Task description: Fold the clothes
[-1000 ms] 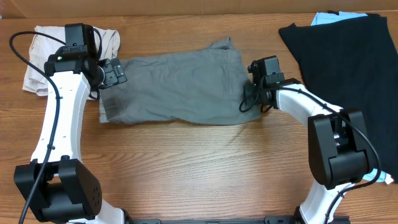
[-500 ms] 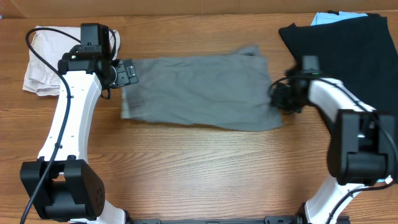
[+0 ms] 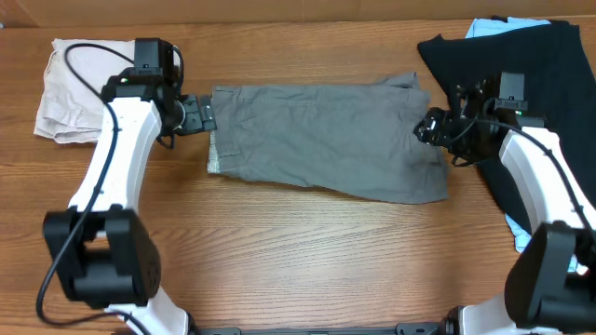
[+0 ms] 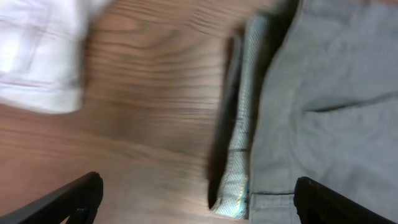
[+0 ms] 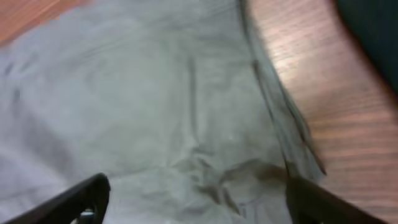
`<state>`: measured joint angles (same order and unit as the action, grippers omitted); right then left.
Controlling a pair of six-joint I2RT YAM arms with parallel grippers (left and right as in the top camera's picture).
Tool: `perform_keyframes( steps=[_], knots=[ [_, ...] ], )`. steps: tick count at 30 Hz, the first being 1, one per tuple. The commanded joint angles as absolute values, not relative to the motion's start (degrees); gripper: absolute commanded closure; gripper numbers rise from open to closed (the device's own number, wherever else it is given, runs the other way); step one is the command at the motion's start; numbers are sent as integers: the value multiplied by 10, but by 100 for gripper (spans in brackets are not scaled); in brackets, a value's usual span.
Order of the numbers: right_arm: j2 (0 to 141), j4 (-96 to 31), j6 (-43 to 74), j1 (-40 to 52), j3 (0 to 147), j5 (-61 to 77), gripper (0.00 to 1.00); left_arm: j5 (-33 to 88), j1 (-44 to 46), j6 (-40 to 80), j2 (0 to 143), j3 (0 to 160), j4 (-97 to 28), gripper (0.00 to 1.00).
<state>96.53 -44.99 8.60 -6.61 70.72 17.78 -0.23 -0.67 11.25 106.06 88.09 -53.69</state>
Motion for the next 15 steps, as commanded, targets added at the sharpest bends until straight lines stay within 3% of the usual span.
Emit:
perform_keyframes(
  steps=[1, 14, 15],
  knots=[
    [942, -444, 40, -64, 721, 182, 1, 104, 1, -7, 1120, 874, -519, 0],
    [942, -452, 31, -64, 721, 182, 2, 121, 13, -43, 1237, 874, -441, 0],
    [942, -453, 31, -64, 721, 182, 3, 121, 13, -43, 1242, 874, -441, 3]
  ],
)
